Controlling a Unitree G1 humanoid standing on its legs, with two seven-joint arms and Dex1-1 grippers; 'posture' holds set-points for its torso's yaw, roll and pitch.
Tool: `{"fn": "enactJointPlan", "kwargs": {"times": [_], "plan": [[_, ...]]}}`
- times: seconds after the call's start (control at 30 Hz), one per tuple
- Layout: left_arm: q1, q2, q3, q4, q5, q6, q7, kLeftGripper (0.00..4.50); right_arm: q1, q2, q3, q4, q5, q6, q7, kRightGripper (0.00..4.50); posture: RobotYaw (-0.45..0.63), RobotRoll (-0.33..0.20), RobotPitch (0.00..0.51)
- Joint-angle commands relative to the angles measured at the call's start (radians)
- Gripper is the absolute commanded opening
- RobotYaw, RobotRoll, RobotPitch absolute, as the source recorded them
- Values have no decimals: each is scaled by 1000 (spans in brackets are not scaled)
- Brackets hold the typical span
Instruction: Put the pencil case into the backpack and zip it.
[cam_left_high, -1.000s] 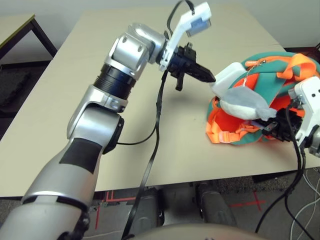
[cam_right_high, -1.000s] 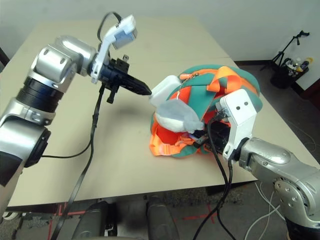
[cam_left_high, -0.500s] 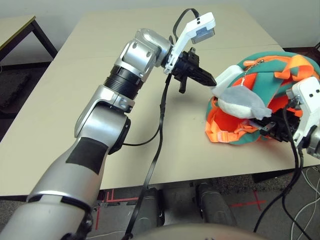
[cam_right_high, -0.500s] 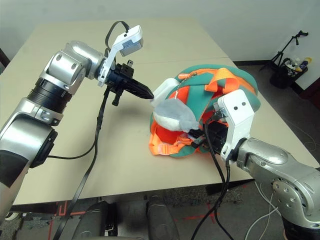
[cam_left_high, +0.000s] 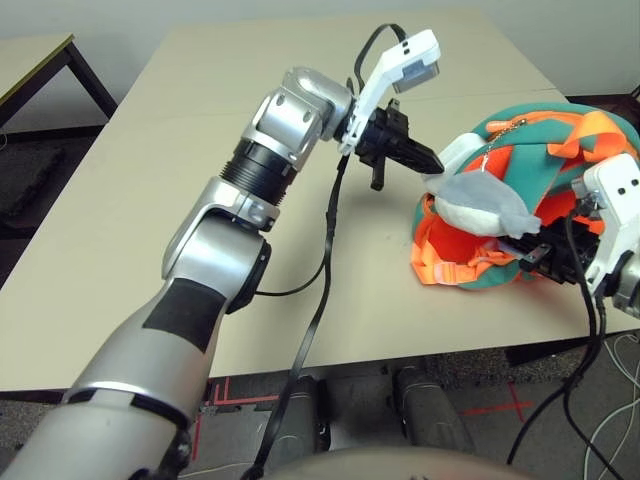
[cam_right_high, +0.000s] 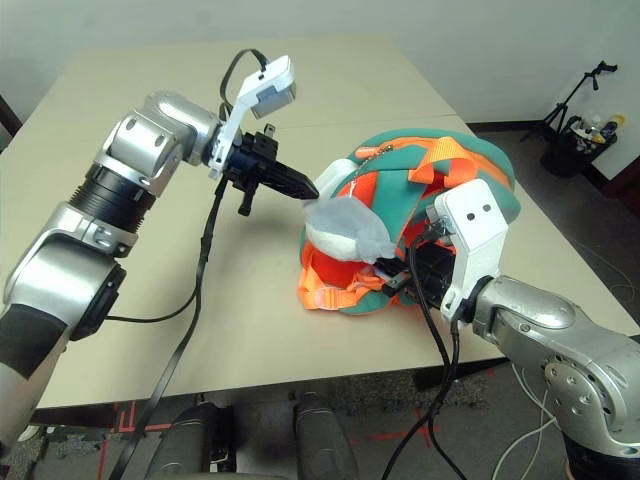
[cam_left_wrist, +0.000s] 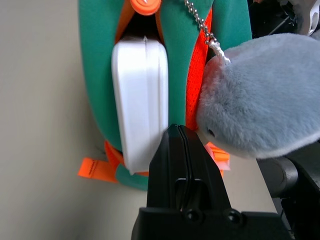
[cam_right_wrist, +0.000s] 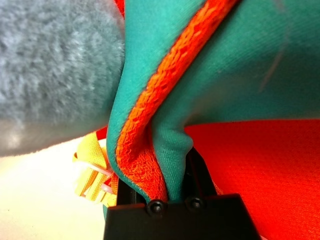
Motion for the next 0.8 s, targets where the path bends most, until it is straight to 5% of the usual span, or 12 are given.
{"fn": "enactJointPlan", "kwargs": {"times": [0.03, 0.47, 0.8], "plan": [[-7, -16, 6, 32, 14, -20, 25, 0, -1, 7, 29, -20, 4, 19, 4, 185, -197, 0, 90], [-73, 36, 66, 51, 3, 5, 35, 0, -24, 9, 55, 1, -13, 11, 18, 185, -165, 0, 89], [-10, -10, 43, 23, 4, 16, 62, 0, -49, 17, 63, 5, -24, 16, 23, 185, -172, 0, 89]]}}
